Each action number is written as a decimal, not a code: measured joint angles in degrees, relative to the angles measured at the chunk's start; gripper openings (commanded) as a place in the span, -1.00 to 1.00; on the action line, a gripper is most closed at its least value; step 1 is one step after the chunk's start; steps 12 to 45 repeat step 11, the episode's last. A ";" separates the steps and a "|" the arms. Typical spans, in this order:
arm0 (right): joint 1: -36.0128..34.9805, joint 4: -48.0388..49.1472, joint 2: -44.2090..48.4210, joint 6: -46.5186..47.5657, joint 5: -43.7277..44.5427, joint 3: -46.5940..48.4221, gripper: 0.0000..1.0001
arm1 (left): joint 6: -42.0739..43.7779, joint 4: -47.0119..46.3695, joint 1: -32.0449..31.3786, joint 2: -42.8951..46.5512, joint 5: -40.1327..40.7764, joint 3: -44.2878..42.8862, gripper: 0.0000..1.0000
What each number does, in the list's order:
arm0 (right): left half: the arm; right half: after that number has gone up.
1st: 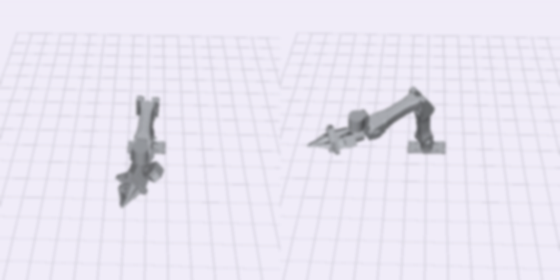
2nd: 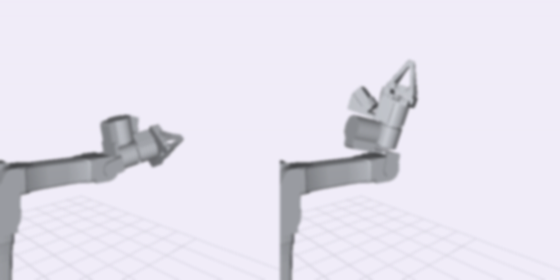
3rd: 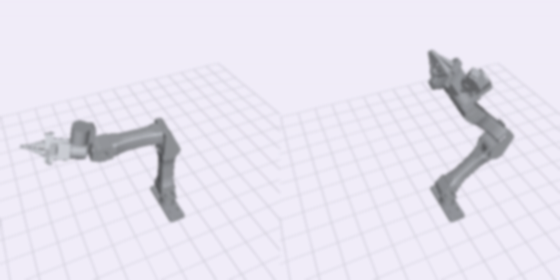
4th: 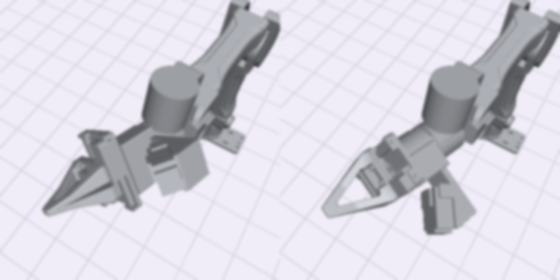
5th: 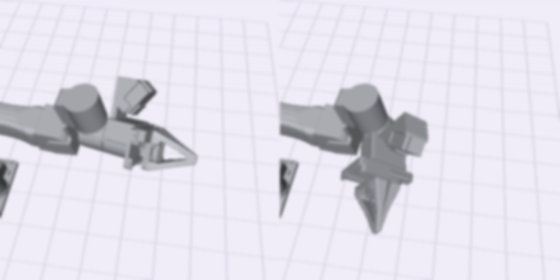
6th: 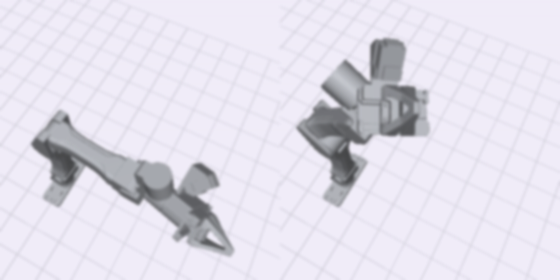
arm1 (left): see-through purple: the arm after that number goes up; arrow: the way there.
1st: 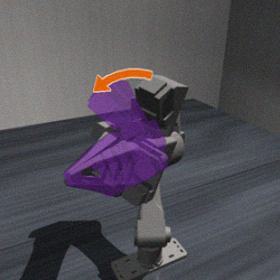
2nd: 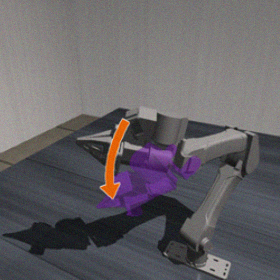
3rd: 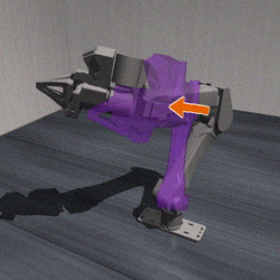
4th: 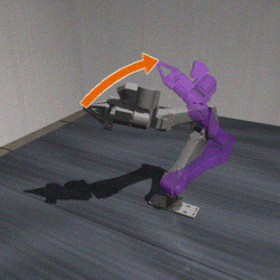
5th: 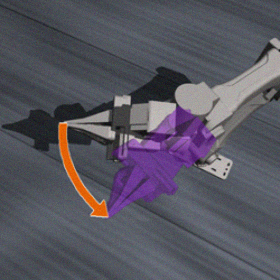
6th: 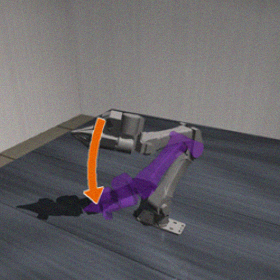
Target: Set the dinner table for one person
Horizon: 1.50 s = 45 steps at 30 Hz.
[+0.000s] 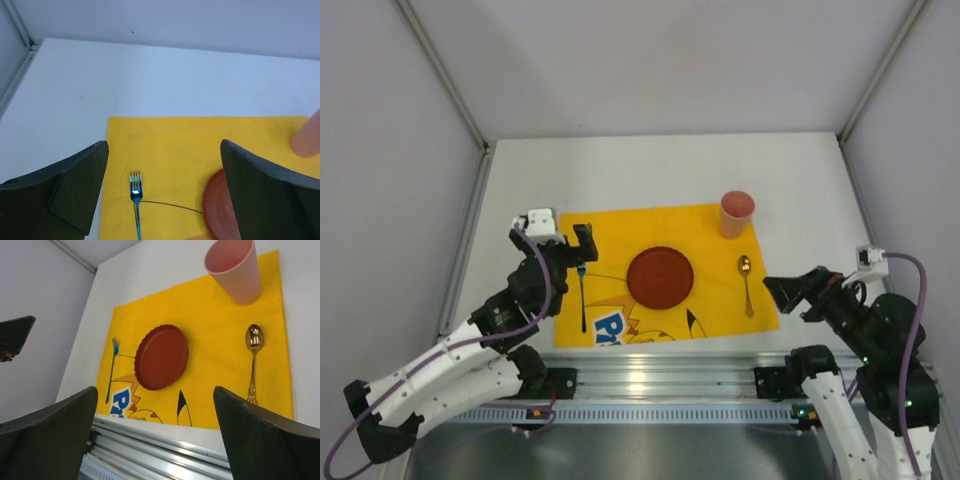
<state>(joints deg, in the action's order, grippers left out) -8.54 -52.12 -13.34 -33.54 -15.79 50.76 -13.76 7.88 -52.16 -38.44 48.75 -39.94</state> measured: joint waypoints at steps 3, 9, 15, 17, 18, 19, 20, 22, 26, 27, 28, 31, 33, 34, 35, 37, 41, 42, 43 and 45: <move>0.00 0.31 2.12 -0.68 1.25 -0.07 0.99 | 3.63 -3.91 -0.02 -1.57 3.04 0.20 0.97; 0.00 0.44 0.83 -2.05 3.69 -0.31 1.00 | 8.00 -9.14 -0.02 -7.82 5.55 0.20 0.97; 0.00 1.66 0.04 -2.08 2.47 -1.73 0.99 | 8.92 -10.01 0.00 -9.27 5.64 0.20 0.97; 0.00 1.66 0.04 -2.08 2.47 -1.73 0.99 | 8.92 -10.01 0.00 -9.27 5.64 0.20 0.97; 0.00 1.66 0.04 -2.08 2.47 -1.73 0.99 | 8.92 -10.01 0.00 -9.27 5.64 0.20 0.97; 0.00 1.66 0.04 -2.08 2.47 -1.73 0.99 | 8.92 -10.01 0.00 -9.27 5.64 0.20 0.97; 0.00 1.66 0.04 -2.08 2.47 -1.73 0.99 | 8.92 -10.01 0.00 -9.27 5.64 0.20 0.97; 0.00 1.66 0.04 -2.08 2.47 -1.73 0.99 | 8.92 -10.01 0.00 -9.27 5.64 0.20 0.97; 0.00 1.66 0.04 -2.08 2.47 -1.73 0.99 | 8.92 -10.01 0.00 -9.27 5.64 0.20 0.97; 0.00 1.66 0.04 -2.08 2.47 -1.73 0.99 | 8.92 -10.01 0.00 -9.27 5.64 0.20 0.97; 0.00 1.66 0.04 -2.08 2.47 -1.73 0.99 | 8.92 -10.01 0.00 -9.27 5.64 0.20 0.97; 0.00 1.66 0.04 -2.08 2.47 -1.73 0.99 | 8.92 -10.01 0.00 -9.27 5.64 0.20 0.97; 0.00 1.66 0.04 -2.08 2.47 -1.73 0.99 | 8.92 -10.01 0.00 -9.27 5.64 0.20 0.97; 0.00 1.66 0.04 -2.08 2.47 -1.73 0.99 | 8.92 -10.01 0.00 -9.27 5.64 0.20 0.97; 0.00 1.66 0.04 -2.08 2.47 -1.73 0.99 | 8.92 -10.01 0.00 -9.27 5.64 0.20 0.97; 0.00 1.66 0.04 -2.08 2.47 -1.73 0.99 | 8.92 -10.01 0.00 -9.27 5.64 0.20 0.97; 0.00 1.66 0.04 -2.08 2.47 -1.73 0.99 | 8.92 -10.01 0.00 -9.27 5.64 0.20 0.97; 0.00 1.66 0.04 -2.08 2.47 -1.73 0.99 | 8.92 -10.01 0.00 -9.27 5.64 0.20 0.97; 0.00 1.66 0.04 -2.08 2.47 -1.73 0.99 | 8.92 -10.01 0.00 -9.27 5.64 0.20 0.97; 0.00 1.66 0.04 -2.08 2.47 -1.73 0.99 | 8.92 -10.01 0.00 -9.27 5.64 0.20 0.97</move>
